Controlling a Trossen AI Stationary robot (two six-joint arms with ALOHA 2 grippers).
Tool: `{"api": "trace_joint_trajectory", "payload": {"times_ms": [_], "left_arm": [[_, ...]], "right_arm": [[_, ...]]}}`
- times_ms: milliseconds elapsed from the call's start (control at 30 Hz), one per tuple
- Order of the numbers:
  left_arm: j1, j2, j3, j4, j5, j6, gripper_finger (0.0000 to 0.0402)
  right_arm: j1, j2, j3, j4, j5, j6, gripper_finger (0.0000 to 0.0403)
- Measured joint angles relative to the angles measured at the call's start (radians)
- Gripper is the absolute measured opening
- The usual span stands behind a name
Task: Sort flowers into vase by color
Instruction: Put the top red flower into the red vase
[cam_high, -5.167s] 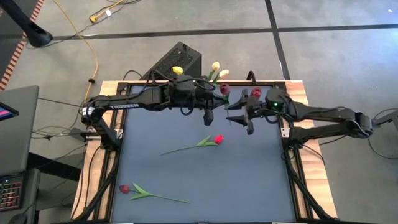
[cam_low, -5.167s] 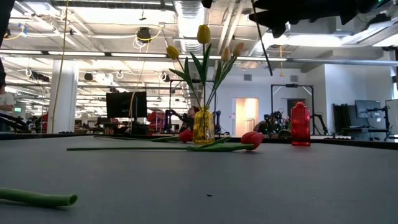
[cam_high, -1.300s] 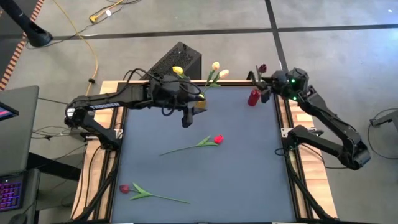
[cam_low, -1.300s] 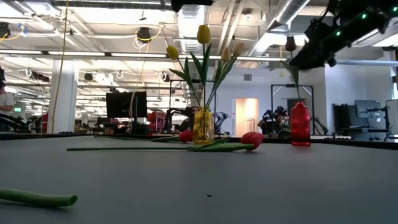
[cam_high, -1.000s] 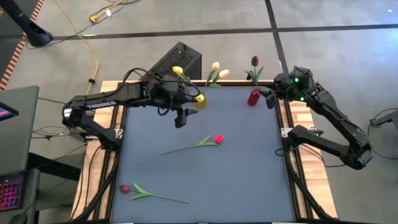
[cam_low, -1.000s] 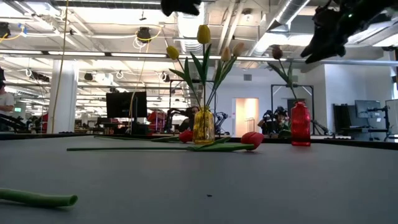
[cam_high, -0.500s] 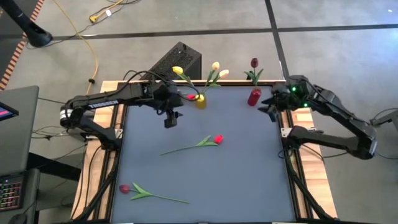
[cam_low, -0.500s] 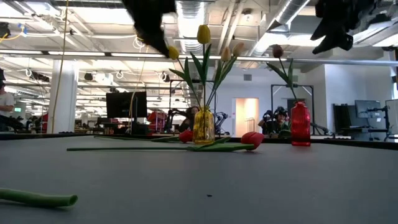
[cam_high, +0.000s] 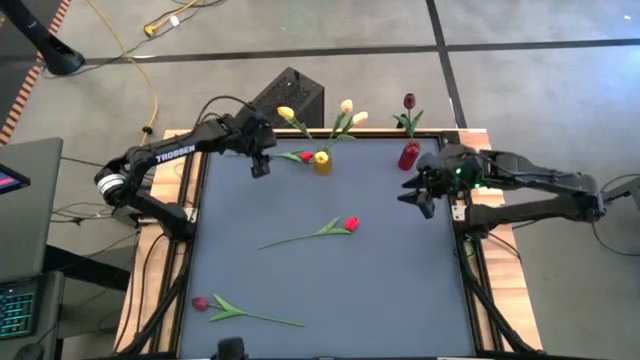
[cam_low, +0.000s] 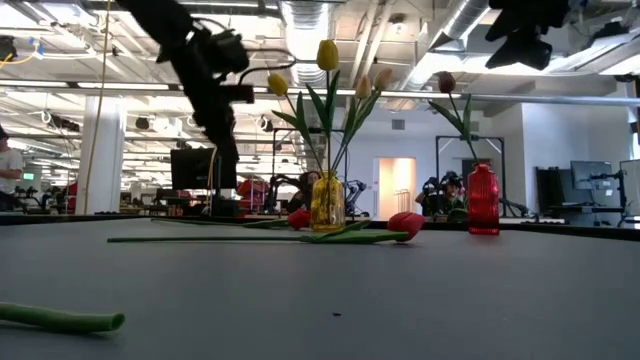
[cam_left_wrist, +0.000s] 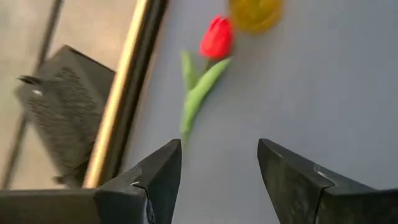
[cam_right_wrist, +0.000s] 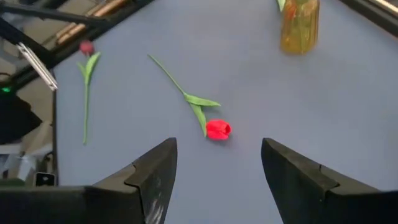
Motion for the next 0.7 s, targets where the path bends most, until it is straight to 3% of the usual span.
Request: {"api": "trace_joint_trajectory", "payload": {"times_ms": [233, 400, 700], "left_arm": [[0.117, 0.001, -0.094, 0.157, 0.010, 0.255, 0.0201], [0.169, 0.079, -0.101, 0.116, 0.057, 0.266, 0.0201], [0.174, 0.238, -0.100, 0.180, 0.032, 0.269, 0.0201]], "right_arm": [[0.107, 0.075, 0.000, 0.006, 0.085, 0.054, 0.0260], [0.123, 0.126, 0.000, 0.044, 0.093, 0.053, 0.0260], [0.122, 0.156, -0.001, 0.061, 0.094, 0.053, 0.0260]]}}
